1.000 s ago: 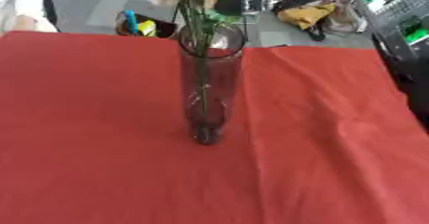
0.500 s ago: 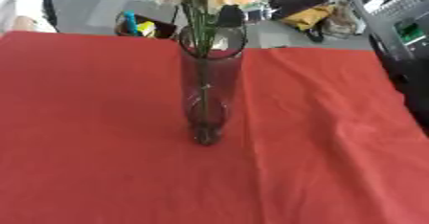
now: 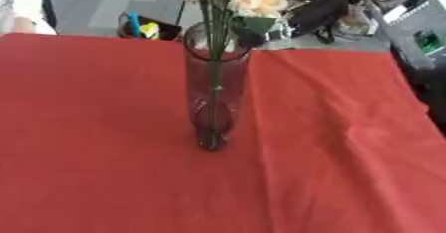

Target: Arrange flowers into the vase.

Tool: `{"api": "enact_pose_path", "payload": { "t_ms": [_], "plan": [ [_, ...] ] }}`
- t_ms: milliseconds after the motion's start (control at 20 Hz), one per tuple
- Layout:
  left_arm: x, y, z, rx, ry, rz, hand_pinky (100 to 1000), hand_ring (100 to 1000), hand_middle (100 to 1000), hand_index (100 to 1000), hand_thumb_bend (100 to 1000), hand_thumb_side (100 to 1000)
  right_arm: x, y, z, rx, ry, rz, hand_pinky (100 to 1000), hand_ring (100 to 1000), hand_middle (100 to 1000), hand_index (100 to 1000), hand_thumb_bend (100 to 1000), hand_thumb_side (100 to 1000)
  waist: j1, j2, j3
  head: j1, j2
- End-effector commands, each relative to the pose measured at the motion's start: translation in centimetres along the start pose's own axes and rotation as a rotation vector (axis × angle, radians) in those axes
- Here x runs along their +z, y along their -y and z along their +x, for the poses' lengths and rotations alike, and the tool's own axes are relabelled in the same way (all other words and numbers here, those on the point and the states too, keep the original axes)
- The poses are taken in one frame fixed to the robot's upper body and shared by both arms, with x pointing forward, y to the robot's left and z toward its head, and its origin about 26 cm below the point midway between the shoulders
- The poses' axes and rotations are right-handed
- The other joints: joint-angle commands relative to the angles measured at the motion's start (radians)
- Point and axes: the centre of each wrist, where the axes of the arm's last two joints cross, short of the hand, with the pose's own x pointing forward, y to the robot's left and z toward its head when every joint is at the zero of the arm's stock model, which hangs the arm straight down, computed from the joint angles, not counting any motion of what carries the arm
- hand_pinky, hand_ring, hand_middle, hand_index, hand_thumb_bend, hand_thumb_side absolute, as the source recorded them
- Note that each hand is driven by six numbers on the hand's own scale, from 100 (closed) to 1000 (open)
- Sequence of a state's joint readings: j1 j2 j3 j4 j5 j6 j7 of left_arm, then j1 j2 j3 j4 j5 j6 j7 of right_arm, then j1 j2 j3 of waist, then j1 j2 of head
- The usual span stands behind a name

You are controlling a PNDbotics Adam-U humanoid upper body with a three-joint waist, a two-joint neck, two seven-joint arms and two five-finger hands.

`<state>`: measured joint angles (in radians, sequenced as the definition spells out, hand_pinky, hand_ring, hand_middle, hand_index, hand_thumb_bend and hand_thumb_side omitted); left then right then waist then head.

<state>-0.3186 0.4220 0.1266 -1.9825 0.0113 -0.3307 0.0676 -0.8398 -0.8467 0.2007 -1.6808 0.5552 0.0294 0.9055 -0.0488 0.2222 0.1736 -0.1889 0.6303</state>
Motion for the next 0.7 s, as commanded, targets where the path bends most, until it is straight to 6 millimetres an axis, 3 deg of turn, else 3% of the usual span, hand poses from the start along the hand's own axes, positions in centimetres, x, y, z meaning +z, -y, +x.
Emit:
{"api": "enact_pose_path", "payload": {
  "t_ms": [50,400,700],
  "plan": [
    [-0.8,-0.5,0.7,-0.018,0.037,-0.008,725,880,864,951,100,978,1.8,0.4,-1.0,0.045,-0.067,0.002,917,935,913,1000,687,979,0.008,-0.015,-0.006,-0.025,0.016],
    [-0.8,-0.5,0.6,-0.018,0.038,-0.002,725,881,868,952,100,978,3.0,-0.9,-1.7,0.011,-0.090,0.021,918,927,911,1000,678,956,0.022,-0.016,-0.007,-0.016,0.027],
    [-0.8,-0.5,0.7,-0.018,0.039,0.004,725,882,872,955,100,978,3.7,-1.5,-2.0,-0.012,-0.105,0.020,919,920,908,1000,651,951,0.034,-0.023,-0.009,0.033,0.030]
  ]
}}
